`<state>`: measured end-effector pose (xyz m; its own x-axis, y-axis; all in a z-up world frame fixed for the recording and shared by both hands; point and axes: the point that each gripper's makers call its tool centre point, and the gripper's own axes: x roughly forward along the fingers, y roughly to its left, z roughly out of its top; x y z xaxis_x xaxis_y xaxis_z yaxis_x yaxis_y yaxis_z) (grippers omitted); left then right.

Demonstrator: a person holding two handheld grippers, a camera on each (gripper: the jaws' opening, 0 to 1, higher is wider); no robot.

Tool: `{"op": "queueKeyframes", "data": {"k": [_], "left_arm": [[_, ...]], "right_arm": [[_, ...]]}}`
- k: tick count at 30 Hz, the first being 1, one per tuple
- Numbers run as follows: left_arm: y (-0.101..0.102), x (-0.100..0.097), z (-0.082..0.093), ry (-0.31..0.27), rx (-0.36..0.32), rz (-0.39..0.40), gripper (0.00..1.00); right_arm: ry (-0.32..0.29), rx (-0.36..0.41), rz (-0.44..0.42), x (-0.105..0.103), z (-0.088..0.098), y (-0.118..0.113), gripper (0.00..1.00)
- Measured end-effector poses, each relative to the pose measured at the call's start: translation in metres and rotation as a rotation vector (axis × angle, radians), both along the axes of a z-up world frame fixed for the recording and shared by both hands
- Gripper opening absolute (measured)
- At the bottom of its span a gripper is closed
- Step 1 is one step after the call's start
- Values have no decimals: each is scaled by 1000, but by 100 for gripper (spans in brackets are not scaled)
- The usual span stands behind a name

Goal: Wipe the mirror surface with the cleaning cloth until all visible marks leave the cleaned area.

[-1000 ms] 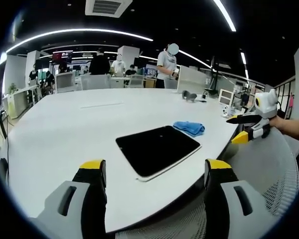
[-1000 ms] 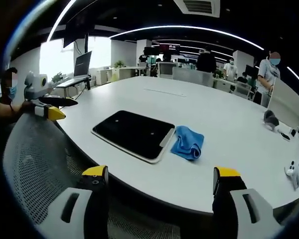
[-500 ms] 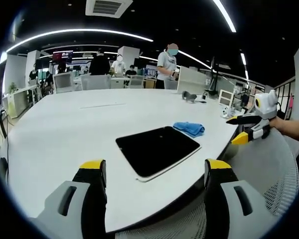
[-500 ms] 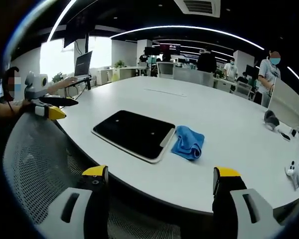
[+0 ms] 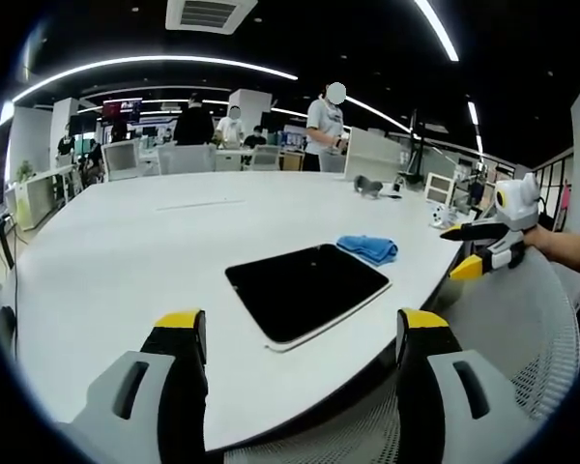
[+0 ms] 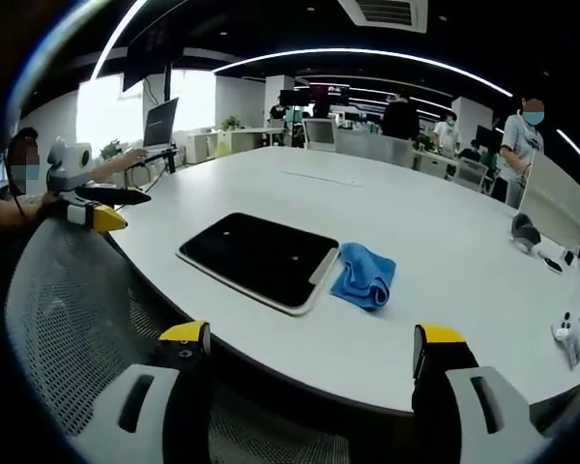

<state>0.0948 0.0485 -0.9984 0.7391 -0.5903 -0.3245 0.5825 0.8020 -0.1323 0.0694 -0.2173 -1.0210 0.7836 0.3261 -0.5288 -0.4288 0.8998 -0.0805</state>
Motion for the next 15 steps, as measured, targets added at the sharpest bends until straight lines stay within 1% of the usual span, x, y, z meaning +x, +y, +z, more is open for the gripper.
{"op": "queueKeyframes", "data": {"k": [15], "left_arm": [[0, 0, 1, -1, -4, 1, 78]], "right_arm": [[9, -3, -3, 1, -2, -1, 84]]}}
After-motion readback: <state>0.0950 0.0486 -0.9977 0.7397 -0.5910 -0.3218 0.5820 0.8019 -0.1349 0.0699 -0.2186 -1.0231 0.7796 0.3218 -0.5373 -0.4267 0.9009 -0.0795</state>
